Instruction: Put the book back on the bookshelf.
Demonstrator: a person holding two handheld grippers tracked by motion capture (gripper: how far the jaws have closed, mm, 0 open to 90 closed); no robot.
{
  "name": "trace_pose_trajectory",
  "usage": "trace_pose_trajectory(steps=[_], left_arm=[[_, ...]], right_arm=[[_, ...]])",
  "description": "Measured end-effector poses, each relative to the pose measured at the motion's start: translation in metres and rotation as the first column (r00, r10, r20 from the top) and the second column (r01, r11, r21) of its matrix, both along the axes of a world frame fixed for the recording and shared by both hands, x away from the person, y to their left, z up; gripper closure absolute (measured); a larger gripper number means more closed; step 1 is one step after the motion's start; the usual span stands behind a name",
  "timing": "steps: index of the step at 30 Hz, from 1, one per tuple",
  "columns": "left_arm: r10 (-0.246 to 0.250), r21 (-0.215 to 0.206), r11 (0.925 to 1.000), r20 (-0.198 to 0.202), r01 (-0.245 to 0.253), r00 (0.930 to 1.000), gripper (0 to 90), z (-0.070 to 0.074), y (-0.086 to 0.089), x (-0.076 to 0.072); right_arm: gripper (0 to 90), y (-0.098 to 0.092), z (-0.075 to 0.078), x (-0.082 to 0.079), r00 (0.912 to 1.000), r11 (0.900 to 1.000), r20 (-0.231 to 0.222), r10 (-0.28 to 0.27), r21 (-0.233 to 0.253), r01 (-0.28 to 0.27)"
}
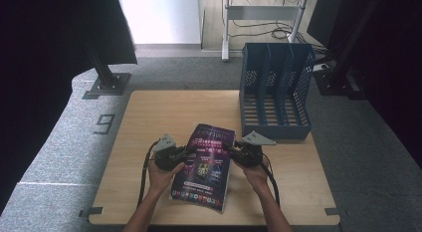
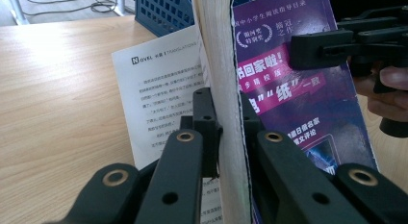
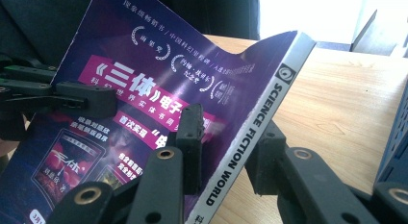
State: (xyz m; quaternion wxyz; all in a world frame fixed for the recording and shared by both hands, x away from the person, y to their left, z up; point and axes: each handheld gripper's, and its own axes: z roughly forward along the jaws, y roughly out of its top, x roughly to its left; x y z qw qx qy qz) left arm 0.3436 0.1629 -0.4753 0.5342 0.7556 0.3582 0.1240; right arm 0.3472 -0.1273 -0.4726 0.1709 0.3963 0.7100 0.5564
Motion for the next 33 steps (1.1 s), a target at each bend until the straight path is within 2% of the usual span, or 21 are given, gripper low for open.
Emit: trace_pose_trajectory(steps=[15,25,33], left_arm=[[-0.008,-0.020,0.9998,0.028,0.009,0.9996,84.5,0.006,0.000,-0.005],[-0.015,-0.042,0.9990,0.055,0.017,0.9984,84.5,0.011,0.000,-0.009],[-0.020,-0.054,0.9983,0.076,0.024,0.9969,84.6,0.017,0.000,-0.012]], right_arm=[[71.0,-0.003,0.007,-0.004,0.9995,1.000,0.031,0.002,0.005,-0.002],[71.5,-0.002,0.018,-0.012,0.9952,1.000,0.098,-0.003,-0.029,0.006],[73.0,-0.004,0.027,-0.020,0.9898,1.000,0.142,0.003,-0.017,-0.001]])
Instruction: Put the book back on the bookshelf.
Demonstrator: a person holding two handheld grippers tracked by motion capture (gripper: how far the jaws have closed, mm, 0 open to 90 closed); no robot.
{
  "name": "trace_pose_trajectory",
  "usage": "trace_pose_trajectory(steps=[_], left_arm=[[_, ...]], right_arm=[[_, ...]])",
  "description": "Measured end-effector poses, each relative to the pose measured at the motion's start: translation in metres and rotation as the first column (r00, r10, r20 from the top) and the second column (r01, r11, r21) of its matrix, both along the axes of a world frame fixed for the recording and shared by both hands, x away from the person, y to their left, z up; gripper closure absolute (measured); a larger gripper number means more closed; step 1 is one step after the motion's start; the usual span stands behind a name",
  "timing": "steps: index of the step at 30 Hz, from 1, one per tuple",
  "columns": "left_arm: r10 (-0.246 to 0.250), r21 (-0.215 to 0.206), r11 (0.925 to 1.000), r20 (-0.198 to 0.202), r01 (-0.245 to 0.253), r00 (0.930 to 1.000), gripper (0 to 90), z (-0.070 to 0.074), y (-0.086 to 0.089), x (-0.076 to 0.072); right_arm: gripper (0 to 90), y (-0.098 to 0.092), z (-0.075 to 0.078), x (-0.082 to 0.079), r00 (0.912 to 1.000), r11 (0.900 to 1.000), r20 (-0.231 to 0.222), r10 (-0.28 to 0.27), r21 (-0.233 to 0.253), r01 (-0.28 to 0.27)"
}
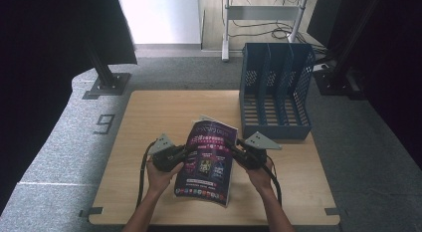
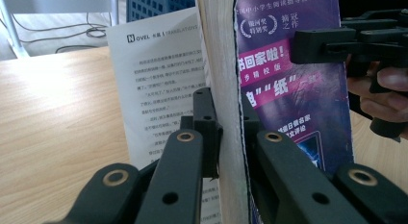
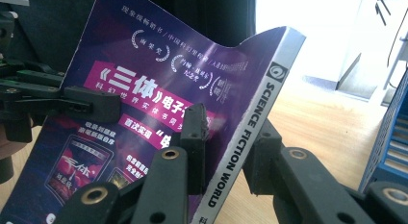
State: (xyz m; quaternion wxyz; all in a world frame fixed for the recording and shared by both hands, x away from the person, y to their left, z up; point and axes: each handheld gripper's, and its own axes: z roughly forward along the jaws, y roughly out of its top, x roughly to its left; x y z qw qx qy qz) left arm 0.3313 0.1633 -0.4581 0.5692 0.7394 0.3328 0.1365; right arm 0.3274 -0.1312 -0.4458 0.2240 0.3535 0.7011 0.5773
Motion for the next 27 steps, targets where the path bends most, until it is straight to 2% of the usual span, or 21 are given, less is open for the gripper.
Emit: trace_pose_trajectory(steps=[15,22,27], left_arm=[[-0.005,-0.002,1.0000,0.023,0.005,0.9997,84.7,0.006,-0.003,0.002],[0.004,0.022,0.9998,0.026,-0.005,0.9997,84.7,0.007,-0.004,0.017],[0.011,0.008,0.9999,0.034,-0.011,0.9994,84.7,0.016,-0.004,0.026]], right_arm=[[74.7,-0.003,0.008,-0.002,0.9996,1.000,0.028,0.000,0.015,0.000],[74.9,-0.002,0.011,0.007,0.9986,1.000,0.052,-0.001,0.001,0.001],[76.3,-0.001,0.020,0.014,0.9966,1.000,0.083,-0.004,-0.010,0.005]])
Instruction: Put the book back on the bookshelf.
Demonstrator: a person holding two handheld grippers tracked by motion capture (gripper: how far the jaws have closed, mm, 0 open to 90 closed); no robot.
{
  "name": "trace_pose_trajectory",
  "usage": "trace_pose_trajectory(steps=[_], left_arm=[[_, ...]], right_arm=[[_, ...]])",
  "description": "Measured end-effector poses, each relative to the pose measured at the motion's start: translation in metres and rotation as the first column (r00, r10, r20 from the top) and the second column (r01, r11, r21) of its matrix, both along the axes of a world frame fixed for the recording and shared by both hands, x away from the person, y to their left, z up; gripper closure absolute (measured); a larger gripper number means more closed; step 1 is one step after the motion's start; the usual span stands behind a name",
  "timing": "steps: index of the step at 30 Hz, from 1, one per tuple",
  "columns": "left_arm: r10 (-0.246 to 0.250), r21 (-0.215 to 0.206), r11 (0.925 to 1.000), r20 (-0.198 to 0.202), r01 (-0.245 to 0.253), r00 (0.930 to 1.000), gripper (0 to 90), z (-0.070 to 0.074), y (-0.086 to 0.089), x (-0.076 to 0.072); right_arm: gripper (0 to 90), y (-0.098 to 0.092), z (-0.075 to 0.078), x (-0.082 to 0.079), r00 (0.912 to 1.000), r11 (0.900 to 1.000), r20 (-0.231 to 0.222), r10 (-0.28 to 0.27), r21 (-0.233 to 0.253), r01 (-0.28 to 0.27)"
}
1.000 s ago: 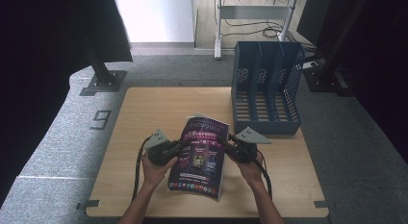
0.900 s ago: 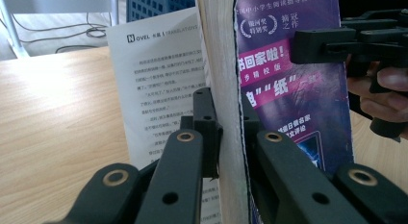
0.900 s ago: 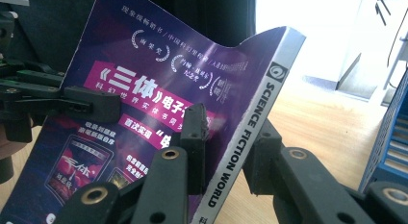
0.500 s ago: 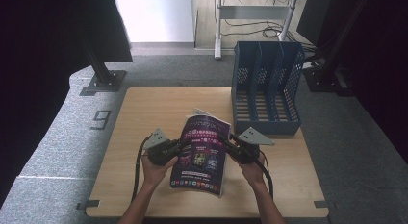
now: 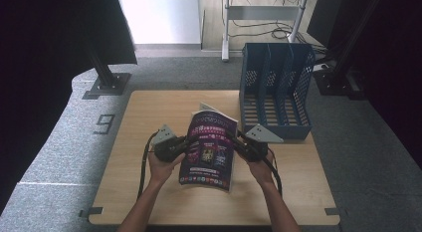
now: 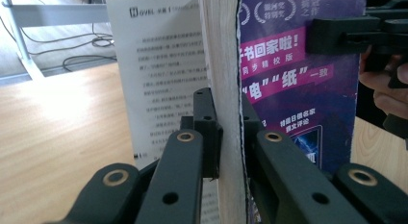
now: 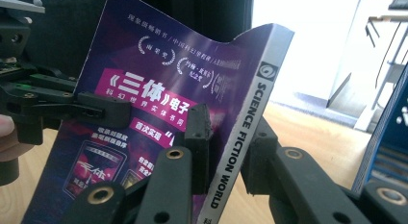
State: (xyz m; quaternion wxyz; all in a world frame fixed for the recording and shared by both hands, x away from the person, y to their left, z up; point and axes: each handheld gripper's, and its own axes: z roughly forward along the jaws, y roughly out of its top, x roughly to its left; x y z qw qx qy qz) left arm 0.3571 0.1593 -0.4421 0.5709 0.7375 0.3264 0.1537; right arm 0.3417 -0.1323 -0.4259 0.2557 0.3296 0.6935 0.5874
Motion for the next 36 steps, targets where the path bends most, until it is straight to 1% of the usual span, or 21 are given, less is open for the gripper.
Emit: trace_pose_trajectory(steps=[4,6,9,12,14,18,22,25,28,31,34,36], left_arm=[[0.002,0.006,1.0000,0.007,-0.002,1.0000,84.8,0.004,0.000,-0.001],[-0.001,0.015,0.9999,0.006,0.000,1.0000,84.7,0.001,0.000,-0.003],[-0.004,0.003,1.0000,0.007,0.004,1.0000,84.4,-0.002,0.001,-0.006],[-0.013,-0.005,0.9999,0.011,0.013,0.9999,83.7,-0.002,0.003,-0.010],[-0.020,-0.003,0.9998,0.019,0.020,0.9996,83.1,-0.003,0.005,-0.013],[-0.028,-0.002,0.9996,0.020,0.028,0.9994,79.8,-0.003,0.009,-0.016],[-0.013,-0.004,0.9999,0.021,0.013,0.9997,70.5,-0.004,0.011,-0.015],[0.007,-0.003,1.0000,0.023,-0.007,0.9997,62.2,-0.004,0.012,-0.013],[0.032,0.001,0.9995,0.015,-0.032,0.9994,54.9,-0.004,0.013,-0.010],[0.041,-0.006,0.9991,0.008,-0.041,0.9991,49.9,-0.004,0.013,-0.005],[0.043,-0.001,0.9991,-0.001,-0.043,0.9991,44.4,-0.004,0.012,0.000],[0.042,0.003,0.9991,-0.001,-0.042,0.9991,42.4,-0.003,0.011,0.001]], right_arm=[[78.2,0.000,0.006,-0.002,0.9995,1.000,0.032,0.001,0.008,-0.001],[78.9,0.000,0.006,-0.005,0.9993,1.000,0.038,0.004,0.009,-0.004],[79.5,-0.002,0.003,-0.008,0.9990,1.000,0.045,0.005,0.015,-0.006],[79.9,-0.005,0.002,-0.013,0.9985,0.999,0.049,0.024,0.032,-0.026],[80.0,-0.006,0.002,-0.017,0.9976,0.999,0.059,0.036,0.030,-0.038],[80.4,-0.006,0.002,-0.027,0.9958,0.998,0.073,0.056,0.029,-0.058],[80.5,-0.004,0.003,-0.037,0.9930,0.997,0.093,0.073,0.018,-0.075],[80.5,-0.003,0.004,-0.040,0.9920,0.997,0.097,0.081,0.012,-0.082],[80.6,-0.004,0.003,-0.040,0.9919,0.996,0.096,0.083,0.017,-0.085],[80.8,-0.004,0.002,-0.039,0.9921,0.996,0.095,0.081,0.017,-0.083],[80.9,-0.003,0.002,-0.040,0.9914,0.996,0.099,0.086,0.015,-0.088],[81.0,-0.001,0.002,-0.040,0.9903,0.996,0.106,0.090,0.010,-0.092]])
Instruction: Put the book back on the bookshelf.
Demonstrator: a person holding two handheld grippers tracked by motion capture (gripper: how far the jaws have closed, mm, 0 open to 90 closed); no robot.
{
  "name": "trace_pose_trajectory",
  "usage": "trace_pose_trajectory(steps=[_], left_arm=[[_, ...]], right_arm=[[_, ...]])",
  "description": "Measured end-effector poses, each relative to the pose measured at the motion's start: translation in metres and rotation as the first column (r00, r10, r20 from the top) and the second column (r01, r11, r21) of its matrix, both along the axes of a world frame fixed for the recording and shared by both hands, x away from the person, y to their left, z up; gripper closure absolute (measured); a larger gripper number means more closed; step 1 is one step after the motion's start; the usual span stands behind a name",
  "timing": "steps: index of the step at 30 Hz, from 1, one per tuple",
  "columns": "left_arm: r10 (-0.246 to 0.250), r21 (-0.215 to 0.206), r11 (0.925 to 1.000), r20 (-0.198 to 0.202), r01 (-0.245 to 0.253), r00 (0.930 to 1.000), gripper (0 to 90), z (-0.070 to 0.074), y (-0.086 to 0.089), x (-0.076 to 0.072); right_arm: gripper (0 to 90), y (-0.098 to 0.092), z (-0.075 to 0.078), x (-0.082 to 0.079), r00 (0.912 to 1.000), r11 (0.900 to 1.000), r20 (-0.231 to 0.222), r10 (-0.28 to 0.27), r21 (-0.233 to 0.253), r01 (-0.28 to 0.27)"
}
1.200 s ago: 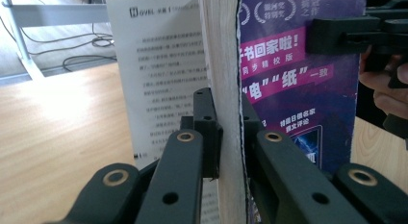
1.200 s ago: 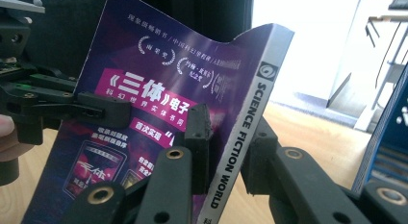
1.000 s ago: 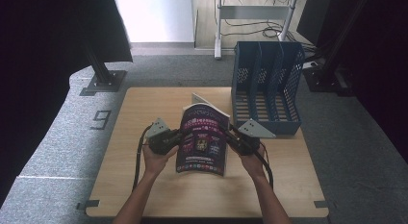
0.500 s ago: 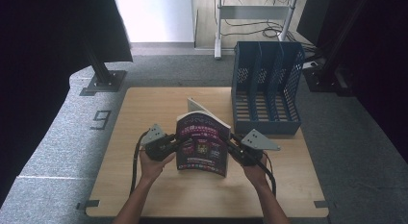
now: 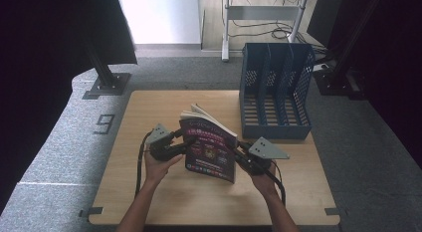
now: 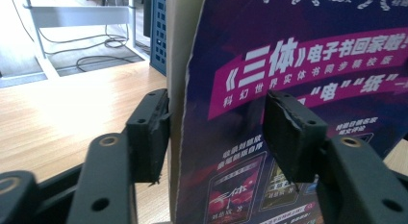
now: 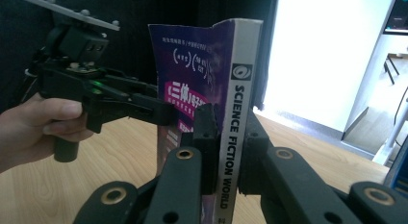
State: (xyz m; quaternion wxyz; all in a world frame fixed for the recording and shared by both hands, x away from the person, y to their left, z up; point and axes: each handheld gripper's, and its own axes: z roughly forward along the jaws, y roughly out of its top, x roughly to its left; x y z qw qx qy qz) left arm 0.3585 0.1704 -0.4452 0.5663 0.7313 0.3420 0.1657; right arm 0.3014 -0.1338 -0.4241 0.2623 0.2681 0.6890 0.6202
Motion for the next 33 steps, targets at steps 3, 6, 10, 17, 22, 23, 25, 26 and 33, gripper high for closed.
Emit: trace_pose_trajectory(steps=[3,6,10,17,22,23,25,26,33], left_arm=[[0.009,0.010,0.9999,0.003,-0.009,1.0000,43.8,0.000,-0.002,0.001],[0.017,0.009,0.9998,0.002,-0.017,0.9999,46.2,0.001,-0.002,0.004],[0.048,0.000,0.9988,0.000,-0.048,0.9988,57.5,0.000,-0.002,0.008],[0.055,-0.017,0.9983,-0.001,-0.055,0.9985,59.4,0.002,-0.007,0.013],[0.026,-0.033,0.9991,0.009,-0.026,0.9996,52.9,0.003,-0.004,0.011],[0.025,-0.035,0.9991,0.007,-0.024,0.9997,50.6,0.004,-0.004,0.011],[0.021,-0.027,0.9994,-0.004,-0.021,0.9998,45.7,0.006,-0.003,0.013],[0.022,-0.026,0.9994,-0.005,-0.022,0.9997,44.1,0.006,-0.003,0.015],[-0.006,-0.022,0.9998,-0.020,0.005,0.9998,37.7,0.003,-0.007,0.024]], right_arm=[[80.9,0.001,0.000,-0.001,1.0000,1.000,0.008,-0.002,-0.008,0.002],[81.0,0.002,0.000,0.000,1.0000,1.000,0.008,-0.002,-0.006,0.002],[81.0,0.002,0.000,0.003,0.9999,1.000,0.011,-0.007,-0.002,0.007],[81.4,0.004,0.005,0.004,0.9978,0.999,0.066,-0.007,-0.033,0.010],[81.3,-0.002,0.002,0.002,0.9979,1.000,0.065,-0.001,-0.027,0.002],[81.4,-0.002,0.001,0.002,0.9978,1.000,0.066,0.003,-0.026,-0.001],[81.3,-0.003,-0.001,0.001,0.9978,0.999,0.067,0.003,-0.032,0.000],[81.3,-0.004,-0.001,0.001,0.9978,0.999,0.067,-0.001,-0.032,0.003],[81.4,-0.010,-0.003,0.002,0.9987,1.000,0.050,0.012,0.001,-0.012]])
